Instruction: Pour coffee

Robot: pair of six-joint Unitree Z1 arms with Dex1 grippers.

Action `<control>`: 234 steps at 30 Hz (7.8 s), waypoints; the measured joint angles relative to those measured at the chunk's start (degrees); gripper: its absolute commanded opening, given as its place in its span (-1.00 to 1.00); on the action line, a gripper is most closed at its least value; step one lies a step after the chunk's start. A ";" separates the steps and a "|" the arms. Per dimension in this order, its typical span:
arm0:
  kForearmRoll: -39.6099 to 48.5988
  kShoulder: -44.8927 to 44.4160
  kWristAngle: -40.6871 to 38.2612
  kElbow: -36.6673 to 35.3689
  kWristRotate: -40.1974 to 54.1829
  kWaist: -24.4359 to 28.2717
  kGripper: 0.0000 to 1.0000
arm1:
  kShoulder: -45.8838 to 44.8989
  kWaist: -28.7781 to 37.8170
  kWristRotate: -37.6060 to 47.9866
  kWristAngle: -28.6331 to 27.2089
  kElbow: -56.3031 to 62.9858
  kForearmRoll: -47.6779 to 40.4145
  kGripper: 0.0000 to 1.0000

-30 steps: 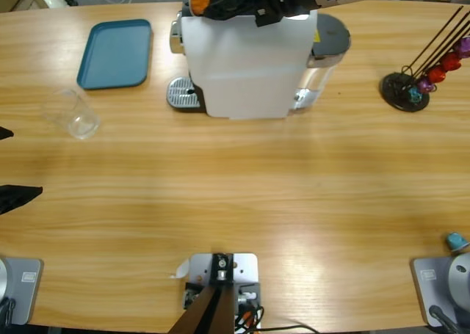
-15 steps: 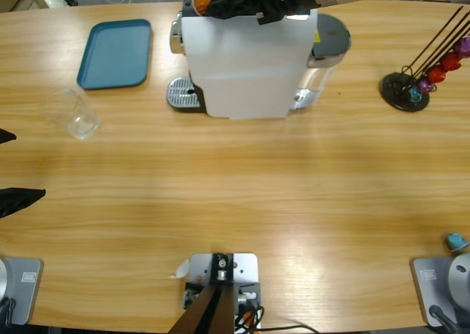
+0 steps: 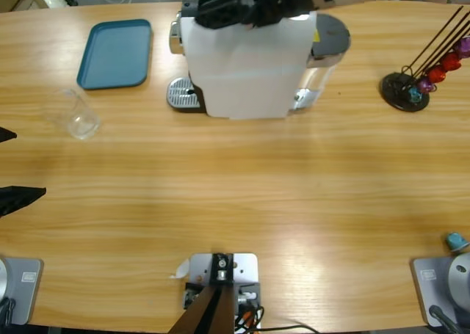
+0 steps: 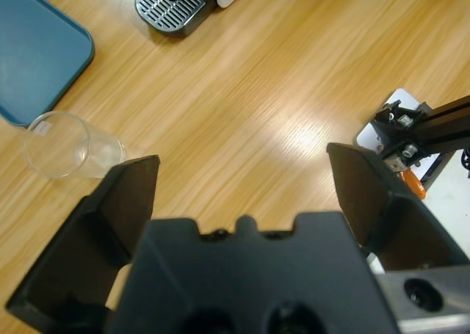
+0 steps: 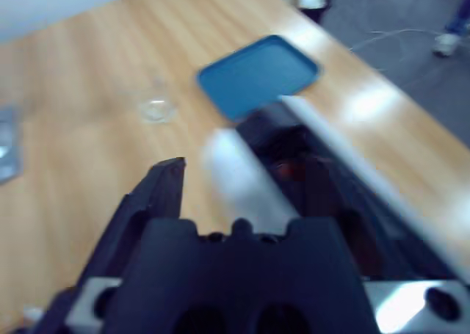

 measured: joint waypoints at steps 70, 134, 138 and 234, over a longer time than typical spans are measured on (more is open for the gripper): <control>6.92 -0.09 -0.11 -7.98 8.24 16.78 1.00 | 12.22 13.03 61.06 -32.74 -20.60 16.53 -1.00; -59.82 26.82 -5.74 29.23 8.99 33.18 -1.00 | -42.70 6.30 21.38 -14.50 23.61 27.24 1.00; -59.54 23.17 -20.94 26.92 21.81 39.35 -1.00 | -44.05 6.29 22.23 -14.50 24.73 25.88 1.00; -57.86 51.87 -33.85 1.06 33.80 33.35 0.99 | -45.80 -2.25 22.21 -11.69 27.26 23.38 0.97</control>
